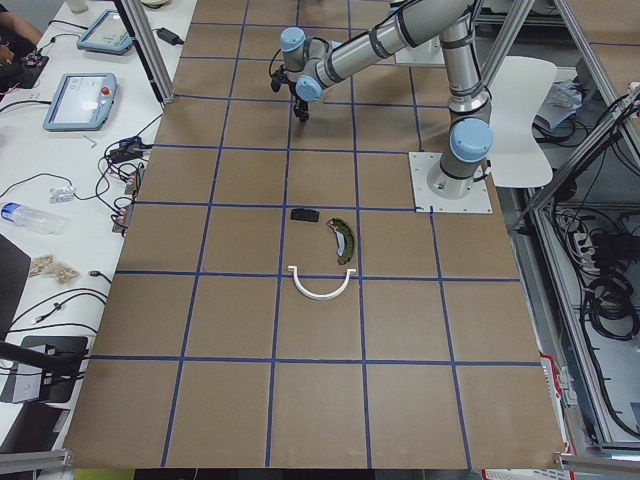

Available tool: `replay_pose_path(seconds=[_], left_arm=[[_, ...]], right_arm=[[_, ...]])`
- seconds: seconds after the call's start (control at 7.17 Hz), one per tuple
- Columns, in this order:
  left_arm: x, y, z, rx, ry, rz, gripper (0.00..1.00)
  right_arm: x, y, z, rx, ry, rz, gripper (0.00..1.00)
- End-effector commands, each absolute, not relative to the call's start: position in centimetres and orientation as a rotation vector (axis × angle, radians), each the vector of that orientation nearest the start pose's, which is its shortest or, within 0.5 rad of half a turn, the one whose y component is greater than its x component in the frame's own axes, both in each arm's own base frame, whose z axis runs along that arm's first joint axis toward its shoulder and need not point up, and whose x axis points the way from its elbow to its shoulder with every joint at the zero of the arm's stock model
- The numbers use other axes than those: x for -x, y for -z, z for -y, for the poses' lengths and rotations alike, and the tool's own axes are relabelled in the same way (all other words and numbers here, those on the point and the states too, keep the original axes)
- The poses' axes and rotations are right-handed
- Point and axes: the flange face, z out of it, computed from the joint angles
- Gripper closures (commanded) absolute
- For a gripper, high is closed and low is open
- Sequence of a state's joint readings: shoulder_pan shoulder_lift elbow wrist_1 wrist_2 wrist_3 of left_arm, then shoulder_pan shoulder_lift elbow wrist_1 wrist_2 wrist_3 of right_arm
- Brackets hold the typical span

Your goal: Place bearing gear from tray to pile

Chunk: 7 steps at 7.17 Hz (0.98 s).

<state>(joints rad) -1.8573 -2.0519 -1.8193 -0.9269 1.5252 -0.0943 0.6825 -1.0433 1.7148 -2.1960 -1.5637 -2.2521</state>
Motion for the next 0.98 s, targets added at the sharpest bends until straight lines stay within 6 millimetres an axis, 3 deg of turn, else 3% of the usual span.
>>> replay_pose_path(seconds=[0.0, 0.28, 0.42, 0.56, 0.7, 0.84], left_arm=[[29.6, -17.1, 51.7, -0.312, -0.147, -3.152, 1.00], [29.1, -19.2, 52.4, -0.306, -0.101, -3.149, 1.00], [28.4, -20.5, 52.9, -0.346, -0.105, -3.140, 1.00], [25.1, -23.2, 55.3, -0.279, -0.132, -3.122, 1.00], [19.9, -26.6, 58.1, -0.260, -0.176, -3.109, 1.00], [13.1, -29.1, 60.1, -0.235, -0.253, -3.120, 1.00]], right_arm=[[39.9, -18.2, 48.7, 1.933, 0.010, -2.420, 0.33], [40.0, -18.2, 48.7, 1.929, 0.007, -2.425, 0.35], [40.0, -18.2, 48.7, 1.923, 0.005, -2.430, 0.42], [40.1, -18.3, 48.6, 1.917, -0.017, -2.436, 0.53], [40.1, -18.3, 48.6, 1.912, -0.017, -2.442, 0.61], [40.1, -18.3, 48.5, 1.899, -0.027, -2.451, 0.72]])
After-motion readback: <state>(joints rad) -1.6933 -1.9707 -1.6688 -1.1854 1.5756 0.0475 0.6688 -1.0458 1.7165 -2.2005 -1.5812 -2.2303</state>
